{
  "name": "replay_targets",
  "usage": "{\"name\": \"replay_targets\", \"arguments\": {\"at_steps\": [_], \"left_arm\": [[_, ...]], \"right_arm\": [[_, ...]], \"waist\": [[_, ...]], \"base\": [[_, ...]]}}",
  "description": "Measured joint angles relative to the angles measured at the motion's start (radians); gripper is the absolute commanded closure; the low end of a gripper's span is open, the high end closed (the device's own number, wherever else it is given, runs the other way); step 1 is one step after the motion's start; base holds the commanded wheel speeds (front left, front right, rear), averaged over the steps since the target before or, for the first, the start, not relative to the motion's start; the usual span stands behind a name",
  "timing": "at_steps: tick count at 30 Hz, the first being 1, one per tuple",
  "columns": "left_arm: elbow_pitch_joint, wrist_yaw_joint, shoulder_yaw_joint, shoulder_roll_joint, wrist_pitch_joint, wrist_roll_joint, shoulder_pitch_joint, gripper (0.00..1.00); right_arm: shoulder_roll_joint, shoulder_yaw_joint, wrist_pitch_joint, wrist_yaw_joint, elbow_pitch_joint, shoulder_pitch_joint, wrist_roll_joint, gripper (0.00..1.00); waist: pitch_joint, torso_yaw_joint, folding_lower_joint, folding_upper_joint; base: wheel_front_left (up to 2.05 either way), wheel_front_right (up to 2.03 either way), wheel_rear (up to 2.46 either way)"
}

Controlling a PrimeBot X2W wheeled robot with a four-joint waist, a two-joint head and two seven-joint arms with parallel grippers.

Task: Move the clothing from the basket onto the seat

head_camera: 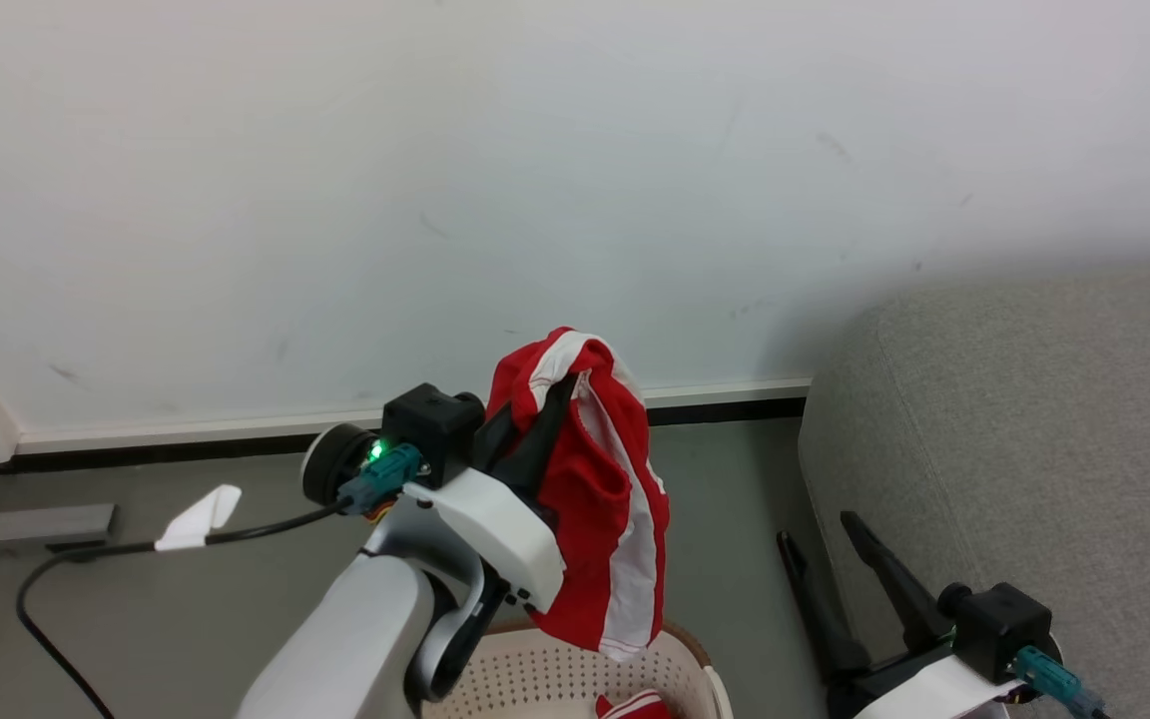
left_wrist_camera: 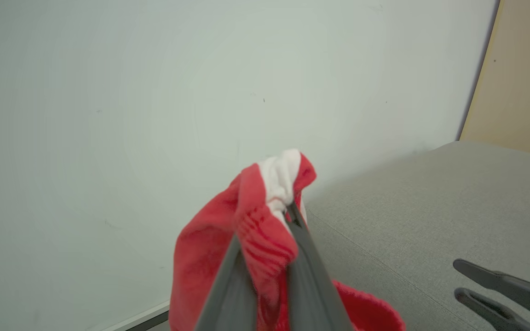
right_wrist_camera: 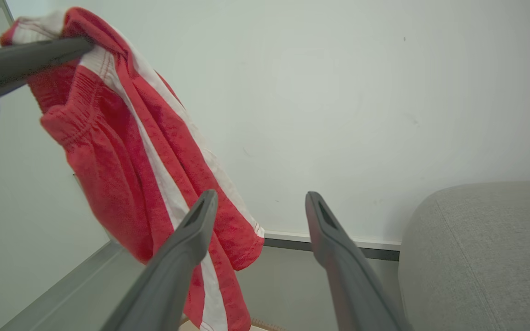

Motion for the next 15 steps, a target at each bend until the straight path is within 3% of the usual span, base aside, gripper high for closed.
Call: {"name": "replay_targets", "arguments": {"at_steps": [15], "left_arm": [[-0.087, -0.013, -0.081, -0.030, 0.024, 0.003, 0.007, 1.00]], "right_arm": [[0.001, 0.261, 0.000, 0.000, 0.187, -0.153, 0.096, 0.00]], "waist": [[-0.006, 0.072, 0.0000, 0.0000]], "base": [[0.00, 0.00, 0.00]]}}
